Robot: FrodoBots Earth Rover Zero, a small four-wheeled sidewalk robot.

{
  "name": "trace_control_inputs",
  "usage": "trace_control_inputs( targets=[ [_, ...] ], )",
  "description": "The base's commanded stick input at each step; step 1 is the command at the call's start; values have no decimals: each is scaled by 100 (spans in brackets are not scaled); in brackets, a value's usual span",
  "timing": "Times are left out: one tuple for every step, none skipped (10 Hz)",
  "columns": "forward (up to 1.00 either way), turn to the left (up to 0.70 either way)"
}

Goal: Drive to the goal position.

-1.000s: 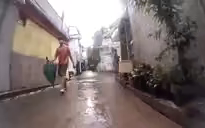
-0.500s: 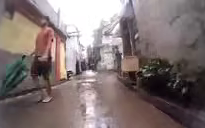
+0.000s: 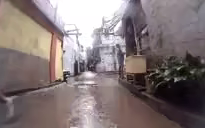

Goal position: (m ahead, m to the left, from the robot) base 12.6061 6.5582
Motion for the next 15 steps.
trace_control_inputs(
  targets=[
    [99, 0],
    [99, 0],
    [99, 0],
    [99, 0],
    [99, 0],
    [99, 34],
    [99, 23],
    [99, 0],
    [99, 0],
    [99, 0],
    [99, 0],
    [99, 0],
    [99, 0],
    [99, 0],
    [99, 0]
  ],
)
